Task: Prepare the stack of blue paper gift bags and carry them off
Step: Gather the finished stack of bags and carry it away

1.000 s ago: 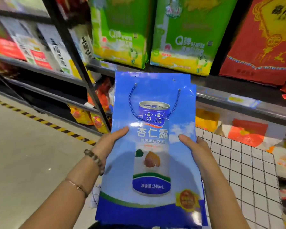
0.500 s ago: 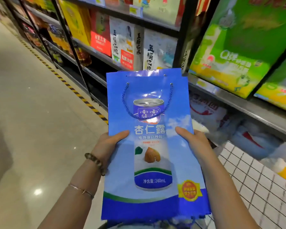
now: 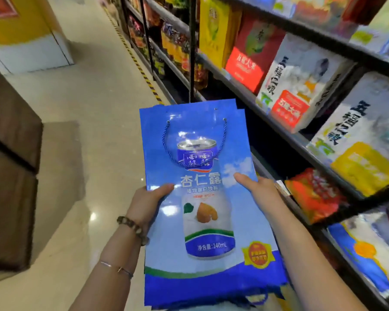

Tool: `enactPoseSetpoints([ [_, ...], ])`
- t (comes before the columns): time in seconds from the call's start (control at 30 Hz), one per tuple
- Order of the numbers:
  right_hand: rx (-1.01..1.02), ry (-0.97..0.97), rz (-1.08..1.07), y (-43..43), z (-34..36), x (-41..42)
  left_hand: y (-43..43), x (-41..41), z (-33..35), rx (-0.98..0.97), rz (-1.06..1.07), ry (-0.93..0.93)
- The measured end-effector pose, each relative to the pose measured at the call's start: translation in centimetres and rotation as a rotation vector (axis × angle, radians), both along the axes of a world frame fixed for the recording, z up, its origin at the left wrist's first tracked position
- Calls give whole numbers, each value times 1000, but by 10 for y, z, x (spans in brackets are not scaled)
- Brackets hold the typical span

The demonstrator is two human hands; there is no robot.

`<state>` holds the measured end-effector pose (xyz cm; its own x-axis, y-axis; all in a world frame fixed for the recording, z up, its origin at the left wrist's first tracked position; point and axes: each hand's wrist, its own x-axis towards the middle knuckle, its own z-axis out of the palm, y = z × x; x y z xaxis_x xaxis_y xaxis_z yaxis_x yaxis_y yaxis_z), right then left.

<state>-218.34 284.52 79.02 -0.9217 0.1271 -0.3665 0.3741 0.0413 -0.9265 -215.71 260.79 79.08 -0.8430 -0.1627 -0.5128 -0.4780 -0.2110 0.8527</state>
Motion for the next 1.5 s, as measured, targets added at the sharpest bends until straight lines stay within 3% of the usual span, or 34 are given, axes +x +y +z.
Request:
enactPoseSetpoints([
  [0.33, -126, -77, 100, -92, -26, -211, -87, -188, 0, -19, 139, -19],
  [0.67, -135, -116, 68, -159, -32, -401, -154, -382, 0, -69, 127, -51],
  [1.1, -120, -126, -315, -250, -69, -641, -247, -716, -38, -72, -264, -73],
  [1.5, -220, -208, -628, -253, -133, -762, -220, -915, -99, -156, -575, -187],
])
